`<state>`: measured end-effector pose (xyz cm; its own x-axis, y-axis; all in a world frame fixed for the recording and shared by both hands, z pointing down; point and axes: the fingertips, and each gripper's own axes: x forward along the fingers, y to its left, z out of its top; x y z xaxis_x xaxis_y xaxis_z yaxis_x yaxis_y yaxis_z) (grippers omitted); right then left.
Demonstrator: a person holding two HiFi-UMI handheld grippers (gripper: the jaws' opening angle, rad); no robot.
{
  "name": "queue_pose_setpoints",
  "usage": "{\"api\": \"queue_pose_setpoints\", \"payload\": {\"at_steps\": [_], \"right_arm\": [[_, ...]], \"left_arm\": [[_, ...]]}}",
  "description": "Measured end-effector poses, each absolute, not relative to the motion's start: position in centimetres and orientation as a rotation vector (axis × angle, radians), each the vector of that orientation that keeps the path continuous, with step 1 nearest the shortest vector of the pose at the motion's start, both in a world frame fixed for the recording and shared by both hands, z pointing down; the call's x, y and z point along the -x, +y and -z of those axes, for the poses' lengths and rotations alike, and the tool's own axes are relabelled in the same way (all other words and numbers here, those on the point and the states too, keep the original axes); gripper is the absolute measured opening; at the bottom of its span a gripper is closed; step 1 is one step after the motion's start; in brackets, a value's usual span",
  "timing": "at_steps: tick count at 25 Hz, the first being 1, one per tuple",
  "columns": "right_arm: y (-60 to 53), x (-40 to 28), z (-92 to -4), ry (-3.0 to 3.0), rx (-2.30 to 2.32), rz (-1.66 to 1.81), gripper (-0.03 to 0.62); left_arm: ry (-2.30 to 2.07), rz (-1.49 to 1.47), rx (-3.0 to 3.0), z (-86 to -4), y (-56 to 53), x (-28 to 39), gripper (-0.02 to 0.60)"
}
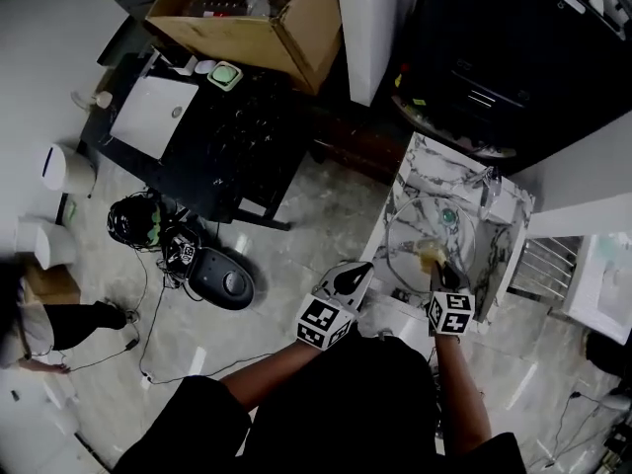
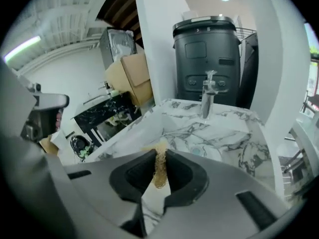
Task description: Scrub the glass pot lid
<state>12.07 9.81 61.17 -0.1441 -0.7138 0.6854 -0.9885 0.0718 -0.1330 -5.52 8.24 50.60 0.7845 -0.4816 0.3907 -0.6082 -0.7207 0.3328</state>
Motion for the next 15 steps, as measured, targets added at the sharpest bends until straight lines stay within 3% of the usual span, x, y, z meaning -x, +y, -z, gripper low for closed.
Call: {"api": "queue_pose_setpoints", "payload": {"at_steps": [15], "right_arm": [[28.6, -16.4, -40.5, -2.144, -2.063, -0.591, 0.064]], "left_arm": [[-0.868, -0.187, -2.680, -40.0, 25.9, -4.4, 0.015]]}}
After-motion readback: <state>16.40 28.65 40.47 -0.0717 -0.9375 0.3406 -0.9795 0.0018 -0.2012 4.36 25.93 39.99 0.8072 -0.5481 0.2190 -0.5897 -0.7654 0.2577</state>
